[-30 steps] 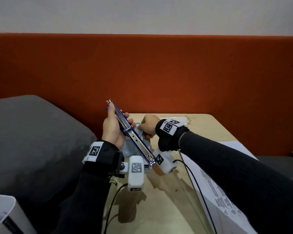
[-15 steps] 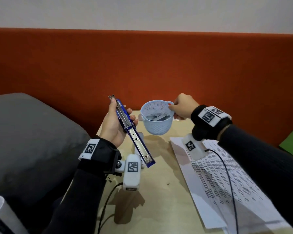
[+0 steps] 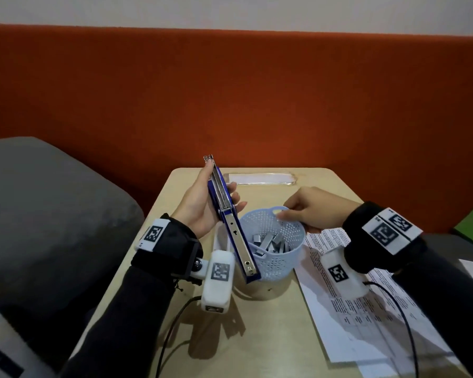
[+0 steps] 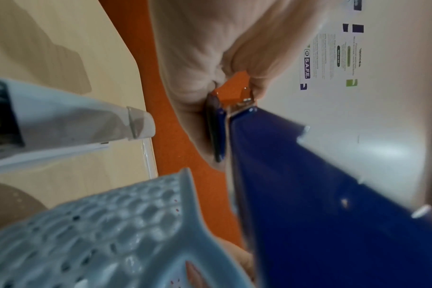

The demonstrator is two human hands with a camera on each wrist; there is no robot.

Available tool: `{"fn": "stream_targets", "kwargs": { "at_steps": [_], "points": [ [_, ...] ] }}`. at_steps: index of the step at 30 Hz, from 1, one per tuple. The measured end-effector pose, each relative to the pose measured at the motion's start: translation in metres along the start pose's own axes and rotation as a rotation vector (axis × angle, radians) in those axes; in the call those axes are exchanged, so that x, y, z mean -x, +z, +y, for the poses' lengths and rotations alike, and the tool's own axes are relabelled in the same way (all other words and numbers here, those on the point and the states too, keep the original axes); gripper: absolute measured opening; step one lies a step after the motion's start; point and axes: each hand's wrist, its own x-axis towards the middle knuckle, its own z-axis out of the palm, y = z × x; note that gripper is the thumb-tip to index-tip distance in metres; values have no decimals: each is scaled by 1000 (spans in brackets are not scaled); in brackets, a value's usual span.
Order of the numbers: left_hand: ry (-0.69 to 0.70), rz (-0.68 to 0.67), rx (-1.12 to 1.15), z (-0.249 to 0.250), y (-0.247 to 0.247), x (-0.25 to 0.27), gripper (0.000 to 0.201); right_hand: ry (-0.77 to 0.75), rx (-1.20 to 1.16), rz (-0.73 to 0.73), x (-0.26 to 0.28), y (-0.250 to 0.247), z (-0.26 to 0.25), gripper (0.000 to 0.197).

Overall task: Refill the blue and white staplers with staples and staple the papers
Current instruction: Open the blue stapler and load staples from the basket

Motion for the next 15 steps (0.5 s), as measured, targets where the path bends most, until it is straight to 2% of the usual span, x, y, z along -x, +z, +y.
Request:
{"fn": "stream_targets", "kwargs": {
  "at_steps": [4, 6, 9, 12, 15],
  "points": [
    [-15, -15, -26, -2, 0, -2, 53, -18, 198, 215, -2, -9, -1, 28],
    [-24, -22, -22, -2, 0, -2, 54, -109, 227, 254, 1, -14, -8, 18],
    [-29, -30, -30, -3, 1, -2, 55, -189, 277, 123, 6, -12, -23, 7],
    [-38, -39, -40, -4, 2, -2, 55, -126, 420, -15, 2, 0, -28, 8],
    [-52, -46, -40, -6, 2, -1, 54, -58, 487, -58, -5, 10, -26, 11]
  ]
}}
